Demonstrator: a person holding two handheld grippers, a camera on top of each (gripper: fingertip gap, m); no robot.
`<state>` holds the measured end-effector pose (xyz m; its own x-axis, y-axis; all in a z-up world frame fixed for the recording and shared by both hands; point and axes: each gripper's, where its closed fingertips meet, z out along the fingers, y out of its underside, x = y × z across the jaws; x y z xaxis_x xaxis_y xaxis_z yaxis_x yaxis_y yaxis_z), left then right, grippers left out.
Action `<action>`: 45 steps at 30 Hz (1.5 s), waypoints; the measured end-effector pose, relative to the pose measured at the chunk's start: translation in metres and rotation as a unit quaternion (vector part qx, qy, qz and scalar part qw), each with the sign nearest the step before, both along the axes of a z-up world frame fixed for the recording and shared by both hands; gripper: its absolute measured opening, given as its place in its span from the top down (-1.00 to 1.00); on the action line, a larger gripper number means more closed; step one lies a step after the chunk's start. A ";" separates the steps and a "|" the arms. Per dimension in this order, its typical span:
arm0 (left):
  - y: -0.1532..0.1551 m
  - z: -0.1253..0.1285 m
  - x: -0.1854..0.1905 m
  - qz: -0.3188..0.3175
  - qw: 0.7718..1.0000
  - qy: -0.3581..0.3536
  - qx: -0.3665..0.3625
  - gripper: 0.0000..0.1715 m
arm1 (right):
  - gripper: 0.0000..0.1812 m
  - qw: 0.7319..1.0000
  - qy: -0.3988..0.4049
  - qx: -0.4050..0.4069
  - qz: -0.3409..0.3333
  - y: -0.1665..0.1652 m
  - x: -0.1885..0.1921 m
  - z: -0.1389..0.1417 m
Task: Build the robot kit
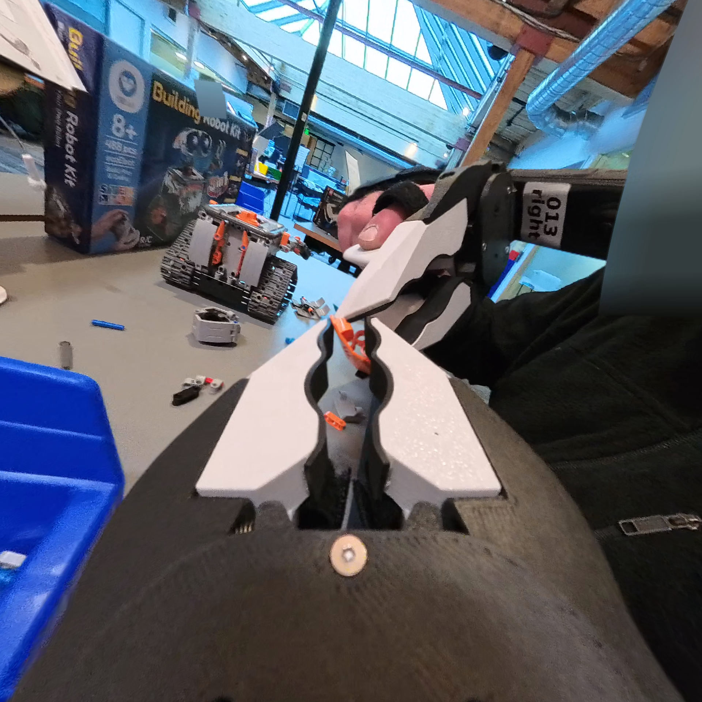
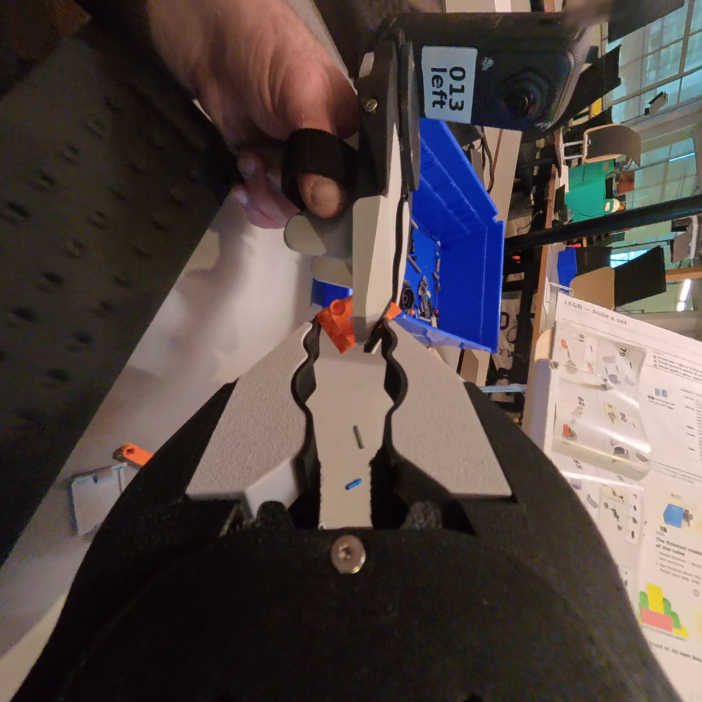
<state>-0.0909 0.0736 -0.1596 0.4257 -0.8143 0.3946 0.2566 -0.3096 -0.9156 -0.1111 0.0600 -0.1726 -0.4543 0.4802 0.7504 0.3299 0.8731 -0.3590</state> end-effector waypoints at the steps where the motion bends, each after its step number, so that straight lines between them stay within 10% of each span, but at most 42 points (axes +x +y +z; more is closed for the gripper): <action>1: -0.002 -0.002 0.001 -0.003 1.000 0.002 -0.002 0.86 | 0.67 1.000 0.004 0.001 -0.002 -0.002 0.001 -0.002; 13: -0.018 -0.006 0.007 -0.026 0.999 0.019 0.018 0.94 | 0.61 0.989 0.105 -0.057 -0.088 -0.020 0.007 -0.005; 22: -0.010 0.005 0.008 -0.005 1.000 -0.013 0.001 0.94 | 0.56 0.927 0.221 -0.232 -0.193 -0.005 0.030 0.007; 37: 0.014 0.020 0.018 0.036 0.988 -0.143 -0.042 0.94 | 0.44 0.852 0.262 -0.391 -0.230 0.016 0.031 0.003; 45: 0.018 0.022 0.016 0.032 0.982 -0.177 -0.051 0.94 | 0.56 0.859 0.268 -0.378 -0.217 0.013 0.017 0.015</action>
<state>-0.0749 0.0915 -0.1380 0.2966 -0.7387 0.6053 0.5752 -0.3678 -0.7307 -0.0944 0.0730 -0.1578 0.2044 0.9593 0.1948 0.1766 0.1596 -0.9713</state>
